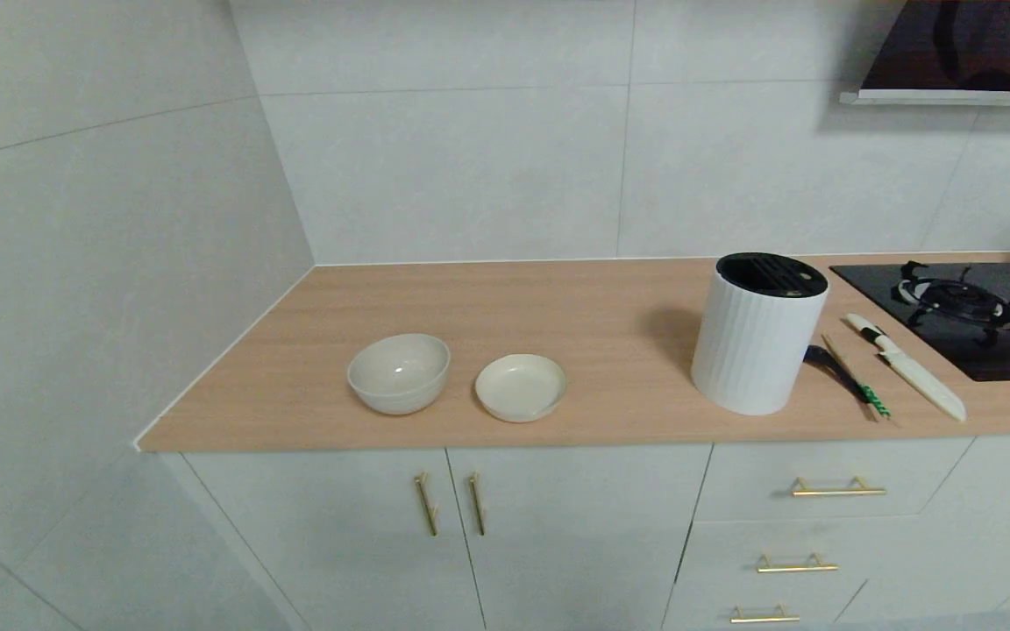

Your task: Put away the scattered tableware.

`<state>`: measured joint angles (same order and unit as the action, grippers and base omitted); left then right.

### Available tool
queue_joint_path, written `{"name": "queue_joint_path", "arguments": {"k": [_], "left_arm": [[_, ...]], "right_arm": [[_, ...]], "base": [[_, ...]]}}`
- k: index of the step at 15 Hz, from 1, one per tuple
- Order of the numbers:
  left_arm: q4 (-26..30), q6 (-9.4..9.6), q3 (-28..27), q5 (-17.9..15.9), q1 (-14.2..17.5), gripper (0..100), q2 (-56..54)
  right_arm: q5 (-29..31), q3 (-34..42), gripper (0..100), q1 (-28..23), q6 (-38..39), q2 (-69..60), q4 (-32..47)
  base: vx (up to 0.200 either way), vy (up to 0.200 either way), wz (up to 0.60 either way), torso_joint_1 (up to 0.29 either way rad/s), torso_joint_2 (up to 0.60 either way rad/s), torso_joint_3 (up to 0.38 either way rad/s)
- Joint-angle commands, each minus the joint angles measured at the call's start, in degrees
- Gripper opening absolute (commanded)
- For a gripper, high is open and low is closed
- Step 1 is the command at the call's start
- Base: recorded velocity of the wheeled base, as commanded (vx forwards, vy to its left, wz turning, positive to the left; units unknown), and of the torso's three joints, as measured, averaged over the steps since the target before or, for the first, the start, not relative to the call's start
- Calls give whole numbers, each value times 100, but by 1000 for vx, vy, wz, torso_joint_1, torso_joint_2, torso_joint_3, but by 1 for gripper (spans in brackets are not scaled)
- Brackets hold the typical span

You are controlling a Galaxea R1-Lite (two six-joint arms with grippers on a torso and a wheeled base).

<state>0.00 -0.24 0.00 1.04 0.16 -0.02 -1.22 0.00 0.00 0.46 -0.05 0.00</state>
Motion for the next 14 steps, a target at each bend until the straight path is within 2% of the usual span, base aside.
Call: {"name": "queue_joint_path", "arguments": {"k": [1, 9, 14], "left_arm": [[0, -2, 0, 2, 2, 100, 2], [0, -2, 0, 2, 2, 100, 2], [0, -2, 0, 2, 2, 100, 2]], "right_arm": [[-1, 0, 100, 0, -2, 5, 0], [-10, 0, 100, 0, -2, 5, 0], [-19, 0, 100, 0, -2, 5, 0]], "base": [[0, 200, 0, 2, -2, 7], [0, 200, 0, 4, 1, 4], [0, 0, 0, 0, 0, 0]]}}
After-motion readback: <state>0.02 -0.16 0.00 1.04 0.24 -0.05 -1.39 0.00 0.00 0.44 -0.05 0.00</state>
